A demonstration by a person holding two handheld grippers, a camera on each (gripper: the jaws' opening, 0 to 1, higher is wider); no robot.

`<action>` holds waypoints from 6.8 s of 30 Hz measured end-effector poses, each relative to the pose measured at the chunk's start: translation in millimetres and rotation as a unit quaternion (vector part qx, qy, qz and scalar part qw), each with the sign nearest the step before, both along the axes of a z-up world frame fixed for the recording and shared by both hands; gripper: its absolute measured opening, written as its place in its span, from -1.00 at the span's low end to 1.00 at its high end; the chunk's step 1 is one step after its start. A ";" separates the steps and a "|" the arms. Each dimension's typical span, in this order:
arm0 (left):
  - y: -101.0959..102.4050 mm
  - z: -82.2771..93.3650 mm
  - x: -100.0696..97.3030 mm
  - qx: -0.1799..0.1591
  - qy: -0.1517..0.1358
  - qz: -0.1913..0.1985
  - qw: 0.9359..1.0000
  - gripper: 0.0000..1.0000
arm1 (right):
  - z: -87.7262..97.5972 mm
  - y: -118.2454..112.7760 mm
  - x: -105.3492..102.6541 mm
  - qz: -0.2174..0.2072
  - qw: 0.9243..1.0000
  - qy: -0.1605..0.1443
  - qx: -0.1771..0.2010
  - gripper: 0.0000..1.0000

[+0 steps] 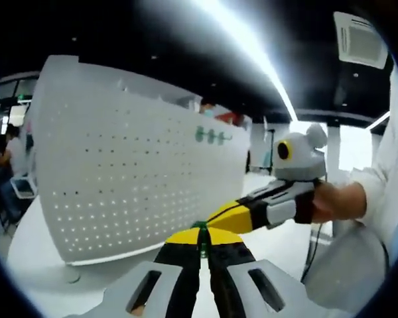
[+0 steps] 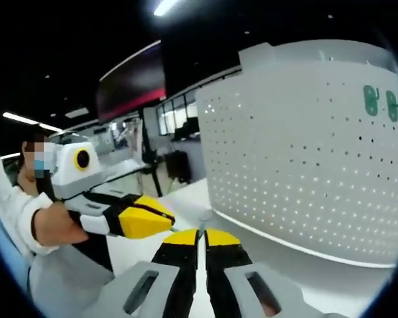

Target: Insert the hook assembly into the mounting plate slot until the hook locks in place.

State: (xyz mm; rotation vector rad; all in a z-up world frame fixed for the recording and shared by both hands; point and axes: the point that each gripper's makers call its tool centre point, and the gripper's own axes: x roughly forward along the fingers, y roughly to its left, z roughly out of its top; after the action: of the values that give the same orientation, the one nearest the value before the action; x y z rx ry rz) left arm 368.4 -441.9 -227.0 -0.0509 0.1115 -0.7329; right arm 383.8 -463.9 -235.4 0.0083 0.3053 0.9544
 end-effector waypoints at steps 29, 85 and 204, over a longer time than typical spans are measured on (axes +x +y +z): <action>2.3 11.4 0.6 0.038 -0.047 0.028 0.998 -0.66 | 29.6 -4.7 10.4 -0.030 0.999 -0.020 0.018 -1.00; -20.8 13.0 -51.6 0.023 -0.030 -0.268 0.963 -0.92 | 25.5 5.0 -75.0 0.248 0.966 -0.058 -0.050 -1.00; -16.9 27.2 11.6 -0.013 -0.019 0.018 1.000 0.20 | 63.4 -98.3 50.5 -0.183 0.965 -0.173 -0.076 -1.00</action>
State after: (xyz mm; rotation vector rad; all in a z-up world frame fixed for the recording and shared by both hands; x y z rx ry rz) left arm 380.0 -458.8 -199.8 -0.0635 0.0644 -0.6986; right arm 434.3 -562.1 -172.0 -0.2329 0.0478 0.5487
